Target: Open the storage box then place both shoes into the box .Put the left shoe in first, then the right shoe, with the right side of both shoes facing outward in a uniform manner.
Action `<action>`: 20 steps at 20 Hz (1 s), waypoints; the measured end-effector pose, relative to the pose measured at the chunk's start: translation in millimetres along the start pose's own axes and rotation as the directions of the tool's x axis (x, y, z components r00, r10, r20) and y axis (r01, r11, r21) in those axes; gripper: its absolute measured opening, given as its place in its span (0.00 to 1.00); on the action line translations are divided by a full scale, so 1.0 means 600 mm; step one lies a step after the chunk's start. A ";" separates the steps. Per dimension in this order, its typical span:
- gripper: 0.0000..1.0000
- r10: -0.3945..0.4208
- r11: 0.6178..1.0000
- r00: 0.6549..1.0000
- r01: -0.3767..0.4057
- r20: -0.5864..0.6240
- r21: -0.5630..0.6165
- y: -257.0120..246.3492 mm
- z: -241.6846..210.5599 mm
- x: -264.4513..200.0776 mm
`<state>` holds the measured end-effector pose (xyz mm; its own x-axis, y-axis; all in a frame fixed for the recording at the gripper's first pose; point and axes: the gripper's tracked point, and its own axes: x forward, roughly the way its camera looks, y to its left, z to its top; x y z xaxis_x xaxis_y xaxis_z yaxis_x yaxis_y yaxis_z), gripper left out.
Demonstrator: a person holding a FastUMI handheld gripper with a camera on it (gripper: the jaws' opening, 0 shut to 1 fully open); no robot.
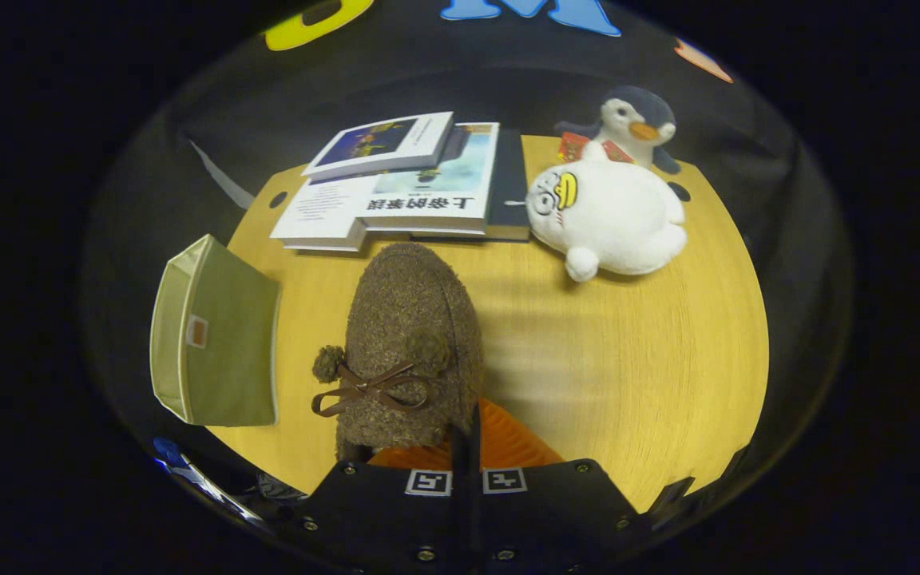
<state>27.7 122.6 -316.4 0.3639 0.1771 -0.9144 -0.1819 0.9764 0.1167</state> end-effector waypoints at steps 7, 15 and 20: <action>0.00 0.070 0.991 0.997 -0.068 0.019 -0.113 0.118 0.054 -0.037; 0.00 0.115 0.972 0.993 -0.109 0.019 -0.206 0.238 0.088 -0.058; 0.00 0.181 0.952 0.984 -0.173 0.008 -0.254 0.342 0.106 -0.057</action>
<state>36.3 324.6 -236.7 0.3327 0.3516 -0.8751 -0.4680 0.8671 0.1705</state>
